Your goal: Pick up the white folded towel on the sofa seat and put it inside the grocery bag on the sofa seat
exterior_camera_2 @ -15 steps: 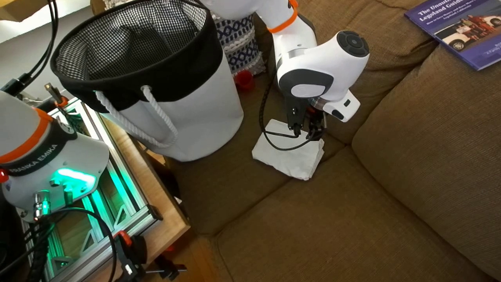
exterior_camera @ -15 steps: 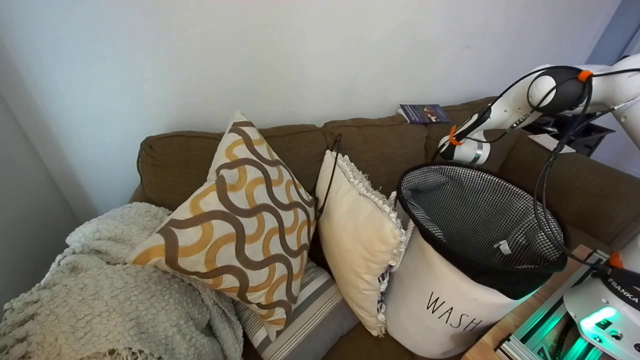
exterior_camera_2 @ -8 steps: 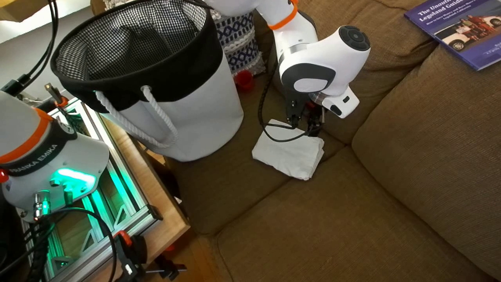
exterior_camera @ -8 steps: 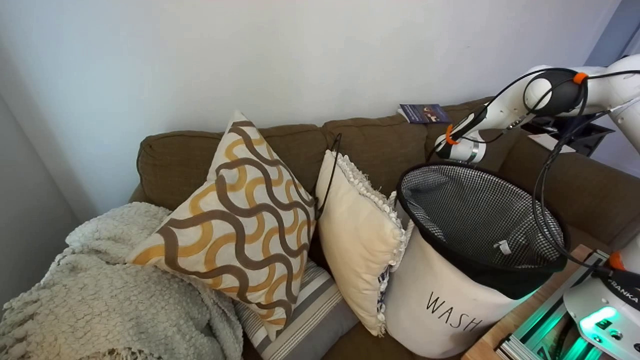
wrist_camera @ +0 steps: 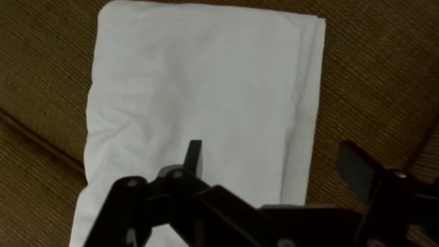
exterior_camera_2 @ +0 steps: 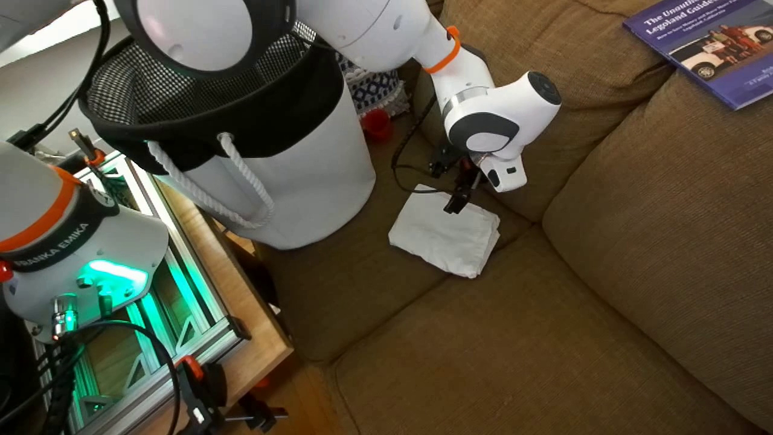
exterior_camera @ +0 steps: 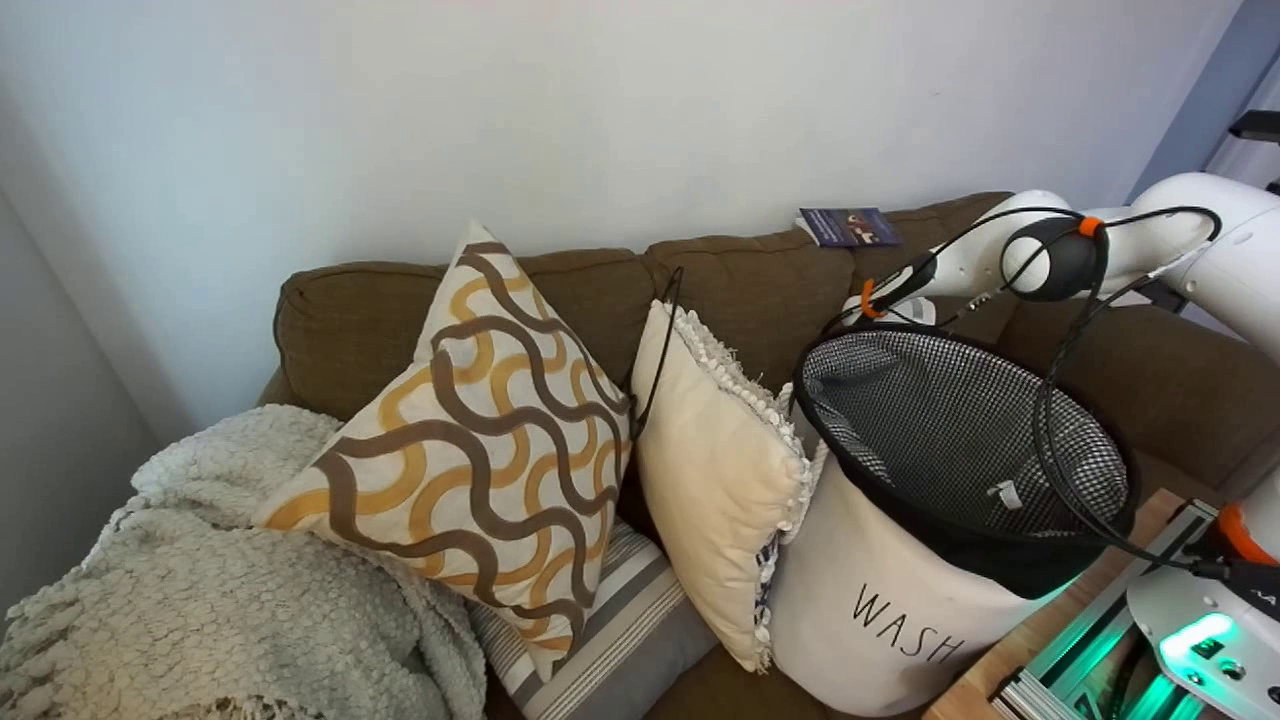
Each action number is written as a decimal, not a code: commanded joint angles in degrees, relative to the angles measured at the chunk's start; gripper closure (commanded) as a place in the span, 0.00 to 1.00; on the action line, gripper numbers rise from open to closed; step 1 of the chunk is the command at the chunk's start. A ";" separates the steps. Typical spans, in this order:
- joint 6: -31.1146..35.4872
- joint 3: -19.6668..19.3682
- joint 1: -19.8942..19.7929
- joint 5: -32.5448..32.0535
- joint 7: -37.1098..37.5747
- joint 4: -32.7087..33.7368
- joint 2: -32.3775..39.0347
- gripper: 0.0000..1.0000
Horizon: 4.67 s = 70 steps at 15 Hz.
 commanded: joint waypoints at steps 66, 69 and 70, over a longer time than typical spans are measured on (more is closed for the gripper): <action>-5.93 -2.69 6.06 -6.12 11.07 7.14 7.60 1.00; -7.35 -3.20 6.30 -6.52 12.39 8.14 7.50 0.99; -7.36 -3.20 6.31 -6.74 12.07 8.38 7.43 0.99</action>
